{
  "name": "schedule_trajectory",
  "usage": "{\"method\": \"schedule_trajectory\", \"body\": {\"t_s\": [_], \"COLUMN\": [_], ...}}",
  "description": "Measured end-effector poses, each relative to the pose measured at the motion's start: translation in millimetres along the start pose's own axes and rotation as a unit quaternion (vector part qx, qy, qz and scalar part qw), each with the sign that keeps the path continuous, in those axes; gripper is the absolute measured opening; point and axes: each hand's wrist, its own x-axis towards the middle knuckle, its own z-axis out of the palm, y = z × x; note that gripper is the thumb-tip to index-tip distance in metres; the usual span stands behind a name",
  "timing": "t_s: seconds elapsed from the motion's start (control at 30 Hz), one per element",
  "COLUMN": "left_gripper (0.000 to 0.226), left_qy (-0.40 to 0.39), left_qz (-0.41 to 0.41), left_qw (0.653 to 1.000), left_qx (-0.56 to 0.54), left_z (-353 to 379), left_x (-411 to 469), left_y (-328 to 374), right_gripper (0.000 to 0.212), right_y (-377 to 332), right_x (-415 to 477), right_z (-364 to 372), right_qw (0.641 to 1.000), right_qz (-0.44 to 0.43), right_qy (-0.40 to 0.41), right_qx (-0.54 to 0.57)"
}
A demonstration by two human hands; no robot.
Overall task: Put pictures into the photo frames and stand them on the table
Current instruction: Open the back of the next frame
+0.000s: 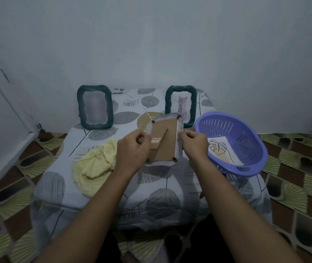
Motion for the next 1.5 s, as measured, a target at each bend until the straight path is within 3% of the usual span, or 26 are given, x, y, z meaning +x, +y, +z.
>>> {"method": "schedule_trajectory", "body": {"t_s": [0.07, 0.2, 0.47, 0.67, 0.73, 0.8, 0.83, 0.93, 0.97, 1.13, 1.2, 1.33, 1.5], "left_gripper": [0.022, 0.037, 0.040, 0.057, 0.051, 0.044, 0.046, 0.046, 0.045, 0.048, 0.046, 0.045, 0.053], "left_qy": [-0.011, -0.130, -0.110, -0.135, -0.147, -0.155, -0.148, -0.115, -0.107, -0.091, -0.106, -0.147, -0.162], "left_qz": [-0.074, -0.186, -0.241, -0.239, -0.222, -0.201, -0.190, -0.155, -0.142, -0.109, -0.111, -0.102, -0.079], "left_qw": [0.997, 0.974, 0.964, 0.960, 0.961, 0.965, 0.969, 0.981, 0.984, 0.984, 0.981, 0.976, 0.970], "left_qx": [0.010, 0.004, -0.012, -0.065, -0.072, -0.059, -0.054, -0.022, -0.001, 0.107, 0.120, 0.125, 0.163], "left_z": [-3.4, 0.4, 6.7, 11.2, 13.2, 16.8, 18.9, 26.0, 28.6, 35.6, 38.3, 42.2, 38.3], "left_x": [5.8, 5.6, 7.8, 6.2, 4.0, 1.5, 0.9, 0.3, 0.2, 0.5, -0.2, -2.4, -4.2], "left_y": [-8.8, -24.1, -45.1, -48.4, -44.7, -45.0, -48.0, -55.0, -56.6, -58.2, -62.3, -71.7, -78.9], "right_gripper": [0.020, 0.016, 0.024, 0.036, 0.041, 0.033, 0.039, 0.102, 0.104, 0.092, 0.091, 0.069, 0.089], "right_y": [2.6, 12.6, 30.2, 34.5, 32.3, 31.3, 32.0, 35.7, 39.6, 37.3, 43.1, 52.0, 61.5], "right_x": [0.1, -1.2, -1.8, -3.9, -5.2, -5.7, -6.1, -5.4, -4.2, -7.7, -4.6, -1.5, -6.2], "right_z": [1.0, 6.6, 11.4, 10.2, 10.2, 10.6, 11.1, 14.8, 16.1, 14.1, 14.7, 19.0, 29.0], "right_qw": [1.000, 0.999, 0.997, 0.997, 0.993, 0.987, 0.984, 0.982, 0.982, 0.980, 0.977, 0.961, 0.949], "right_qz": [0.015, 0.036, 0.052, 0.021, 0.023, 0.028, 0.029, 0.017, 0.000, -0.004, 0.002, 0.033, 0.058], "right_qy": [-0.015, -0.029, -0.043, -0.070, -0.113, -0.157, -0.175, -0.173, -0.165, -0.133, -0.131, -0.148, -0.163], "right_qx": [0.012, 0.029, 0.033, 0.018, 0.023, 0.022, 0.016, -0.068, -0.094, -0.151, -0.171, -0.232, -0.264]}}
